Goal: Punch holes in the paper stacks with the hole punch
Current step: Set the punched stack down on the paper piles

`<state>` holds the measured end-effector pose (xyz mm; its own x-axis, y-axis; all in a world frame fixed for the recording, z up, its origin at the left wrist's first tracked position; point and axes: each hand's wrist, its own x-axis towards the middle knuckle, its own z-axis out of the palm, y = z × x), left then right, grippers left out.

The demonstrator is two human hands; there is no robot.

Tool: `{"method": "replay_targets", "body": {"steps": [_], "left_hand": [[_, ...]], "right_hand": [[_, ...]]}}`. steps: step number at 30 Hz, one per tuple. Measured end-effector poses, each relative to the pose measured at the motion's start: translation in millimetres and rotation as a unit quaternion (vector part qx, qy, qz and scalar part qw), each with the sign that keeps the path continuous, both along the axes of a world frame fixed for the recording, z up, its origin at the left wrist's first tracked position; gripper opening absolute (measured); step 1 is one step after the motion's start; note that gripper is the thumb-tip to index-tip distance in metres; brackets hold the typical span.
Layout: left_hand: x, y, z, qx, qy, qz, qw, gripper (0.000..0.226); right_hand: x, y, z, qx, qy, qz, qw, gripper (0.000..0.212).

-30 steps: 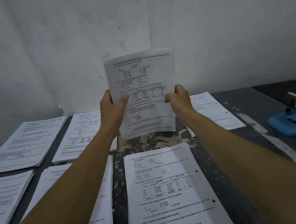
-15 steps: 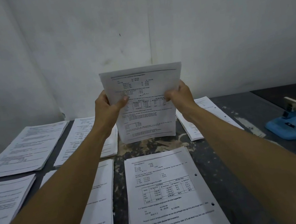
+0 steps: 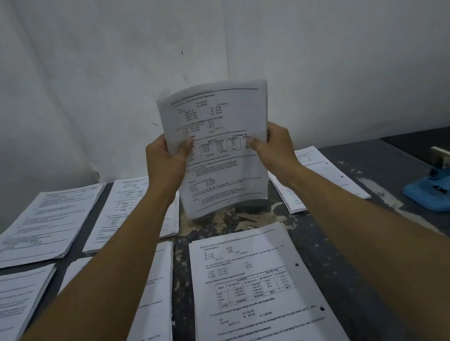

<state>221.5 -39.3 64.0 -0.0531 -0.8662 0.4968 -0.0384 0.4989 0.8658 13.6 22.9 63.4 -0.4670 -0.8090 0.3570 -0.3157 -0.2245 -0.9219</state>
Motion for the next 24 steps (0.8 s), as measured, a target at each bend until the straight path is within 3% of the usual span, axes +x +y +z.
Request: {"method": "replay_targets", "body": {"steps": [4, 9, 16, 24], "left_hand": [[-9, 8, -6, -0.026, -0.003, 0.016, 1.000, 0.010], [-14, 15, -30, 0.016, -0.015, 0.020, 1.000, 0.014], [-10, 19, 11, 0.015, -0.017, 0.002, 1.000, 0.014], [-23, 36, 46, 0.058, 0.028, -0.103, 0.993, 0.018]], "right_hand": [[6, 5, -5, -0.018, -0.017, -0.009, 1.000, 0.018], [13, 9, -25, 0.046, -0.016, -0.006, 0.999, 0.017], [-8, 20, 8, 0.041, -0.021, 0.007, 0.999, 0.022], [-49, 56, 38, 0.063, -0.073, 0.051, 0.994, 0.021]]}}
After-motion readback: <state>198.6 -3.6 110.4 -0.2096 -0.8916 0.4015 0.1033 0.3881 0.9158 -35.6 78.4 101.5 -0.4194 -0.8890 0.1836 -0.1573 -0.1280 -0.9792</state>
